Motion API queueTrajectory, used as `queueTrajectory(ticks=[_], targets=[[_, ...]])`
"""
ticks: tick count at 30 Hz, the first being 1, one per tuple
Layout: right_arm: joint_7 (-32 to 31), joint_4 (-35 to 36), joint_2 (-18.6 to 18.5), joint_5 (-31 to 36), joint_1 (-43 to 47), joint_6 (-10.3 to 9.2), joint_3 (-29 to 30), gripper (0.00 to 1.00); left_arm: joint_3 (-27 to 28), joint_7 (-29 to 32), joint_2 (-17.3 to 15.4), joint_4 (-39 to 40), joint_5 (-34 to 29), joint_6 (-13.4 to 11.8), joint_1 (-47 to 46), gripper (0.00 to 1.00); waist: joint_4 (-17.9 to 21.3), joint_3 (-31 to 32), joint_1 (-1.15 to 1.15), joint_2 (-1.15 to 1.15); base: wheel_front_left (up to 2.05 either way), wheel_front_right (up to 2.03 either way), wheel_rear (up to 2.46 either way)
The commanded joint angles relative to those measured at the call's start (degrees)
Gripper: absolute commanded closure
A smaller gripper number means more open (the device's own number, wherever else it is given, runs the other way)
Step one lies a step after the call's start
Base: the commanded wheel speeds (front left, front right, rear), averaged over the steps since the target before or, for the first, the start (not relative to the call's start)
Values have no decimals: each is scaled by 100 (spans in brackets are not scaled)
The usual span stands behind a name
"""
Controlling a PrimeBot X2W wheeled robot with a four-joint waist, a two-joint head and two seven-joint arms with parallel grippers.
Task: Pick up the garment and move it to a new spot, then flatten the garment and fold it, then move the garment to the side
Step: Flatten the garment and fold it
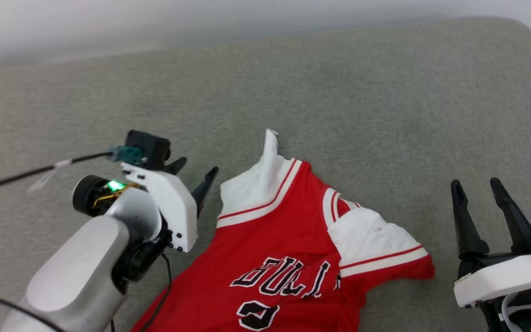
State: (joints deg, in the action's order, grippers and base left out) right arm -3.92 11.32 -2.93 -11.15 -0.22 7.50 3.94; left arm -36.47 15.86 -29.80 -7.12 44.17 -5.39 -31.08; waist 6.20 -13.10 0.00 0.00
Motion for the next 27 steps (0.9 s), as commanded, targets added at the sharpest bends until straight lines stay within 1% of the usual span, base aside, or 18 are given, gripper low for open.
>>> queueTrajectory(ticks=[1,5,10,14,15,16,17,18,20,23,25,27], targets=[[66,-63,9,-33,-91,-2,-1,0,-141,238,58,-209,7,154,-209,0,218,-258,0,0,0,0,0],[152,-186,9,-91,-124,-2,-31,0,-450,754,110,-657,6,449,-523,0,316,-402,0,0,0,0,0],[270,-308,9,-165,-188,-2,-54,0,-703,1177,189,-1142,6,668,-734,0,379,-516,0,0,0,0,0],[339,-412,9,-223,-224,-2,-75,0,-1047,1649,268,-1465,-17,866,-742,0,396,-567,0,0,0,0,0],[353,-442,9,-218,-230,-2,-81,0,-1153,1807,292,-1538,5,923,-717,39,399,-573,0,0,0,0,0],[372,-463,9,-224,-236,-2,-87,0,-1243,1954,321,-1579,65,985,-679,74,405,-575,0,0,0,0,0],[389,-483,9,-233,-242,-2,-94,0,-1304,2044,350,-1601,98,1030,-660,100,410,-575,0,0,0,0,0],[396,-502,9,-246,-248,-2,-97,0,-1353,2081,356,-1598,93,1053,-671,100,414,-574,0,0,0,0,0],[418,-536,9,-253,-245,-2,-86,0,-1330,1917,325,-1562,-9,1043,-731,100,410,-570,0,0,0,0,0],[429,-582,9,-264,-221,-2,-56,0,-1169,1371,209,-1437,-295,843,-866,100,378,-535,0,0,0,0,0],[413,-616,9,-268,-188,-2,-10,0,-1035,1033,158,-1273,-325,739,-802,100,331,-491,0,0,0,0,0],[402,-624,9,-267,-158,-2,40,0,-931,753,34,-1063,-428,566,-712,100,263,-448,0,0,0,0,0]])
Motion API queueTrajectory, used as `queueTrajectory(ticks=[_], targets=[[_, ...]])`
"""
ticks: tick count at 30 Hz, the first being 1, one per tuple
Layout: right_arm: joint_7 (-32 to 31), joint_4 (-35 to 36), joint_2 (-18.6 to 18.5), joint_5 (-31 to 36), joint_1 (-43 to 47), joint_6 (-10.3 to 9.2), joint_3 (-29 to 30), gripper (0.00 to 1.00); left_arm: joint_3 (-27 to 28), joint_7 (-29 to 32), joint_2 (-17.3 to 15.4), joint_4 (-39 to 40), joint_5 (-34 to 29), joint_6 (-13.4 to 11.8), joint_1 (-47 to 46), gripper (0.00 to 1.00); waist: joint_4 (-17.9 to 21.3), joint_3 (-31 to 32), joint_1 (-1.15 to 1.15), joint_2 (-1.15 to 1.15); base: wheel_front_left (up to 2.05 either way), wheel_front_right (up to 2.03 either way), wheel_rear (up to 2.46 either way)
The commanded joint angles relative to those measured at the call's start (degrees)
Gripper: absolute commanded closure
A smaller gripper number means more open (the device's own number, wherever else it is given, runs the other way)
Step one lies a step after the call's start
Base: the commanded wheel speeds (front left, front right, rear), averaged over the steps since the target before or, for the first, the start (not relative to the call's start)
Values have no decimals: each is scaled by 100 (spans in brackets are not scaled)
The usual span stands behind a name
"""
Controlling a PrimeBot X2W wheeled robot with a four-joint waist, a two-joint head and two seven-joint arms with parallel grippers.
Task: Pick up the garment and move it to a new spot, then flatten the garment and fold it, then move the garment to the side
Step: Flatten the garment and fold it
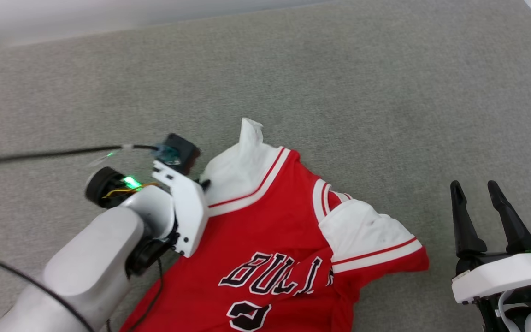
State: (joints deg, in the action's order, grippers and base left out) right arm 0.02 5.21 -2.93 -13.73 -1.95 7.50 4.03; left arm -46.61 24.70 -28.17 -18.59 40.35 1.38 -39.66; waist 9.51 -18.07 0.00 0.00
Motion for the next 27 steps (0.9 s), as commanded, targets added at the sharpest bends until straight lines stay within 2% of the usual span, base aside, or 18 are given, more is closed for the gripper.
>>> queueTrajectory(ticks=[1,2,5,10,12,13,15,16,19,21,24,26,27], targets=[[0,-22,9,-7,29,-2,55,0,143,-259,-179,208,-61,-204,245,100,-104,82,0,0,0,0,0],[0,-22,9,-7,29,-2,55,0,143,-259,-179,208,-61,-204,245,100,-104,82,0,0,0,0,0],[-32,-25,9,-15,60,-2,95,0,354,-581,-423,629,-51,-517,561,100,-218,175,0,0,0,0,0],[-114,23,8,66,87,-2,142,0,756,-944,-882,1291,76,-1139,1341,100,-418,363,0,0,0,0,0],[-166,49,7,84,127,-2,177,0,893,-1046,-994,1559,195,-1383,1716,100,-496,441,0,0,0,0,0],[-211,72,8,103,171,-2,203,0,1004,-1109,-1079,1789,338,-1626,2135,100,-571,518,0,0,0,0,0],[-257,115,8,112,203,-2,221,0,1112,-1194,-1128,1988,476,-1861,2533,100,-642,580,0,0,0,0,0],[-257,115,8,112,203,-2,221,0,1112,-1194,-1128,1988,476,-1861,2533,100,-642,580,0,0,0,0,0],[-352,169,8,143,274,-2,245,0,1204,-1315,-1066,2185,710,-2118,3096,100,-735,662,0,0,0,0,0],[-403,207,7,155,293,-2,243,0,1234,-1390,-989,2206,888,-2200,3436,100,-770,713,0,0,0,0,0],[-493,271,7,215,312,-2,225,0,1223,-1490,-842,2123,1081,-2223,3780,100,-796,786,0,0,0,0,0],[-552,310,8,223,340,-2,223,0,1190,-1566,-732,2026,1167,-2142,3885,100,-808,844,0,0,0,0,0],[-565,320,8,229,349,-2,227,0,1155,-1567,-673,1964,1214,-2084,3921,83,-816,875,0,0,0,0,0]])
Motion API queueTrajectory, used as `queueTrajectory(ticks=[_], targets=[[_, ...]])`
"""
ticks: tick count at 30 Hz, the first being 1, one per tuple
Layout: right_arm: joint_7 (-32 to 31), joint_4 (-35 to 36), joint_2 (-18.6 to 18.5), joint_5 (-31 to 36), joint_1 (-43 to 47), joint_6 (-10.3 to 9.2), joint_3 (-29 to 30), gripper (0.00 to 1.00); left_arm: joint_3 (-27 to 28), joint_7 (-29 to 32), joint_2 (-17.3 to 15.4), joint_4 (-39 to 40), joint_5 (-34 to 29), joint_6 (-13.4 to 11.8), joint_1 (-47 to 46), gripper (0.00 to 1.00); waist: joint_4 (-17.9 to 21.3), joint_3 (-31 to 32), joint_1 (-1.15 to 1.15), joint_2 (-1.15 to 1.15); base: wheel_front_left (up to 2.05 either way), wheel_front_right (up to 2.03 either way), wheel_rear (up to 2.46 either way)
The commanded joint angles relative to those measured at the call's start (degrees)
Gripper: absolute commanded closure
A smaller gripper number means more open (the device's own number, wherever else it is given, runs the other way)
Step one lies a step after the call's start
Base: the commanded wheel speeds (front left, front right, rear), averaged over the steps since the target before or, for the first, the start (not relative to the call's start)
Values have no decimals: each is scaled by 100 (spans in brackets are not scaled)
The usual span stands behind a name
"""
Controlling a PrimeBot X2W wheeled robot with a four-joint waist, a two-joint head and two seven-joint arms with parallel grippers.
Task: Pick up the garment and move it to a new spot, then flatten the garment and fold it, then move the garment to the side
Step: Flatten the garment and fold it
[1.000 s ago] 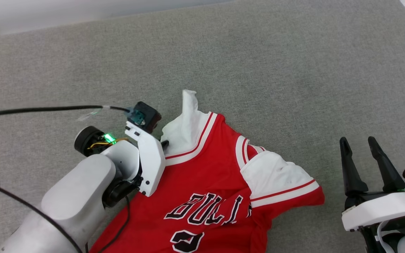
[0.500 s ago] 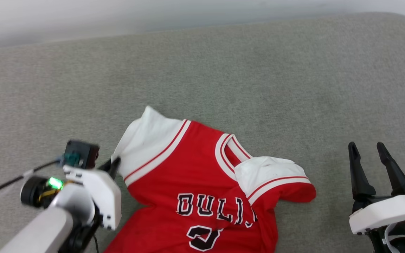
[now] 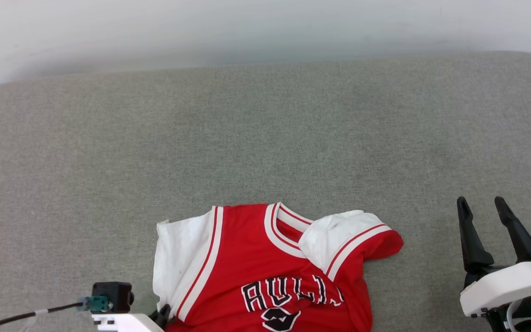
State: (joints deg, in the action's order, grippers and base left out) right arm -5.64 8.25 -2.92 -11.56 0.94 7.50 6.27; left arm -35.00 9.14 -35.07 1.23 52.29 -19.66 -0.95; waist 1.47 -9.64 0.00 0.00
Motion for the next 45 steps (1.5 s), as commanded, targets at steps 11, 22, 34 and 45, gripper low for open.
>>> queueTrajectory(ticks=[11,22,34,45], targets=[[-332,151,7,97,251,-2,-140,0,238,-1079,250,-280,-440,52,-394,0,-24,431,0,0,0,0,0],[-1839,76,-425,-151,94,-2,-822,0,643,-2172,241,418,-1072,-288,-635,0,-154,543,0,0,0,0,0],[-4059,-233,-1385,-935,-1275,-2,-2410,0,710,-2307,252,952,-1329,-343,-801,0,-718,118,0,0,0,0,0],[-4649,-1479,-1628,-1301,-2332,-2,-3436,0,641,-2339,416,758,-1298,-237,-930,0,-941,-48,0,0,0,0,0]])
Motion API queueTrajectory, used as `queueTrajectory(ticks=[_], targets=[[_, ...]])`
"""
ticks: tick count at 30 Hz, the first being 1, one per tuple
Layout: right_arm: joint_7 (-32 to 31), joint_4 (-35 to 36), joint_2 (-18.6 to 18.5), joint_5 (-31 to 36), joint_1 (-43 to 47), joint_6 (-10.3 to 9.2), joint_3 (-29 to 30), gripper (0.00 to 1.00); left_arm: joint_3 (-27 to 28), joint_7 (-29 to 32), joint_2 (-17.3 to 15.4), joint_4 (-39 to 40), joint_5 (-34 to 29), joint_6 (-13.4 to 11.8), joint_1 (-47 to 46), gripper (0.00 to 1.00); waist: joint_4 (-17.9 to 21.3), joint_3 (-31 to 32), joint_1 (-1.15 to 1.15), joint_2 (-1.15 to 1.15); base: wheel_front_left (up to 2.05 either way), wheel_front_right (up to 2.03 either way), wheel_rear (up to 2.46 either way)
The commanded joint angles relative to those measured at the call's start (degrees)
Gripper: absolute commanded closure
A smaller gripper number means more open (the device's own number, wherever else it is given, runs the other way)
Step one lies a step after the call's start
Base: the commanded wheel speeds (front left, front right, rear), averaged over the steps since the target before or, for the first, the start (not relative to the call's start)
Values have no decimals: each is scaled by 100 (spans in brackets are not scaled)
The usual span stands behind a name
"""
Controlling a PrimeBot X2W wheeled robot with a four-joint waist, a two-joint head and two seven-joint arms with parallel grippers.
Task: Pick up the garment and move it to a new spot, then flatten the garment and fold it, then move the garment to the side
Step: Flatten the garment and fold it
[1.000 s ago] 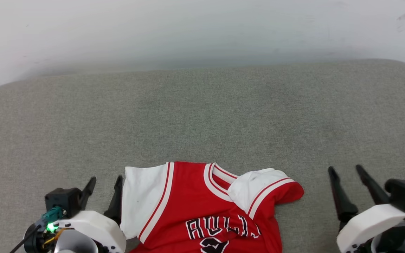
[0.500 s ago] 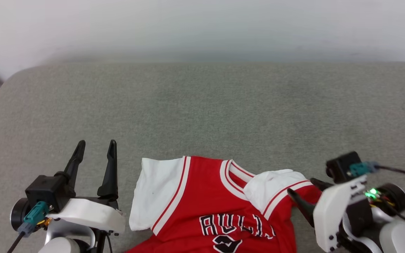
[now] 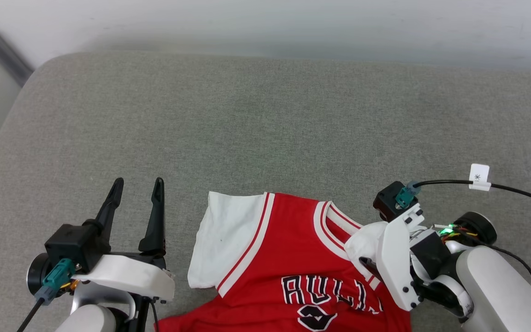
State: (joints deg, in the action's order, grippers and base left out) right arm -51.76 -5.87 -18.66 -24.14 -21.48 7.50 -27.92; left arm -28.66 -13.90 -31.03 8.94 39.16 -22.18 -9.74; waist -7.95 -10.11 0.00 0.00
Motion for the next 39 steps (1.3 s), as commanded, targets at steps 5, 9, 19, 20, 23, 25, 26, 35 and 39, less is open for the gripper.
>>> queueTrajectory(ticks=[5,9,19,20,23,25,26,35,39], targets=[[-151,-178,-97,-177,-233,-2,-119,100,40,-43,6,-78,26,13,5,0,83,21,0,0,0,0,0],[85,31,-126,-219,-298,-2,-59,100,59,-51,-6,-80,27,-24,57,0,206,81,0,0,0,0,0],[884,818,-4,-9,547,-2,1209,100,50,6,-71,-17,67,-71,169,0,510,220,0,0,0,0,0],[971,884,74,9,731,-2,1421,100,54,10,-81,-9,72,-81,179,0,532,224,0,0,0,0,0],[1126,933,239,73,1165,-2,1917,100,58,33,-92,-3,79,-100,205,0,570,231,0,0,0,0,0],[1300,955,472,86,1558,-2,2371,100,57,52,-104,-2,88,-102,223,0,607,225,0,0,0,0,0],[1366,894,564,98,1729,-2,2583,100,57,51,-106,1,96,-101,232,0,624,222,0,0,0,0,0],[2131,149,1183,80,2429,-2,3528,55,29,144,-140,-74,173,-84,298,0,746,212,0,0,0,0,0],[2677,-61,1256,35,2360,-2,3547,0,-8,162,-123,-116,187,-65,305,0,742,242,0,0,0,0,0]])
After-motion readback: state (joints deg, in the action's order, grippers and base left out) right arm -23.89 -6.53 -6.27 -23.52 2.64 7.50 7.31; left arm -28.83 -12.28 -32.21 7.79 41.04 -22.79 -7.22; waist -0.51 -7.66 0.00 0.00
